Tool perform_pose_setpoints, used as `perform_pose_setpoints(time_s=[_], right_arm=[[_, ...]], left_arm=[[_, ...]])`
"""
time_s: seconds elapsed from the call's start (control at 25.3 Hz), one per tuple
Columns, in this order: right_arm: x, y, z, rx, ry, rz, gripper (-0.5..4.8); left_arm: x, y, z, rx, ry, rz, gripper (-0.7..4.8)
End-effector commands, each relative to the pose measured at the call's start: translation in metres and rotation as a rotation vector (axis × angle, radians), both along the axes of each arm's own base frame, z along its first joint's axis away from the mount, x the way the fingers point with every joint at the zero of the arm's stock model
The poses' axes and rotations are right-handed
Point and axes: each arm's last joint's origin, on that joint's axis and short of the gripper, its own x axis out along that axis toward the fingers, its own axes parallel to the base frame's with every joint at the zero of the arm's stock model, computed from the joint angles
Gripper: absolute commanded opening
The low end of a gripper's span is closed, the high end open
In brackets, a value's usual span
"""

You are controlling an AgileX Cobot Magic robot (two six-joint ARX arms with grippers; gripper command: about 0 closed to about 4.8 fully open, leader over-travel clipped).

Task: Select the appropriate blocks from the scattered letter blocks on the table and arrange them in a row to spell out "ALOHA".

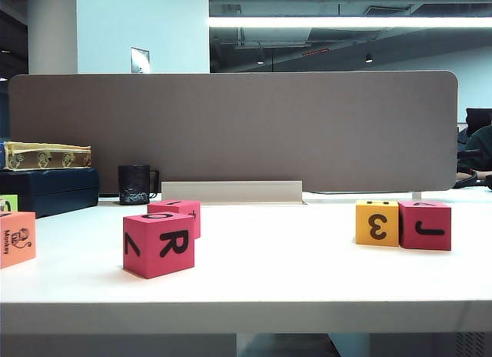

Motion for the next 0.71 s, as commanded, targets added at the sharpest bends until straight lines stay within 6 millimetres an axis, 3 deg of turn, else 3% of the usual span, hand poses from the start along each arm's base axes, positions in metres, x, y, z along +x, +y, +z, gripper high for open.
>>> perform_pose_setpoints(time_s=[0.04,0.4,0.71], right_arm=[[0.0000,0.0000,-0.0004,0.004,-0.013,0.000,0.00],[0.0004,0.0008,0.0025,0.035,-0.043,0.024,0.00],[0.0002,0.0087,0.0093,0.234,-0.088,0.276,-0.01]], left_arm=[[-0.0002,0.0001,-0.0001,0.000,0.007,-0.002,-0.05],[-0.0003,-0.0004,0.0000,-0.012,0.007,-0.016,-0.05],[-0.0002,-0.0031,0.0075,-0.166,-0.035,-0.092,-0.06]])
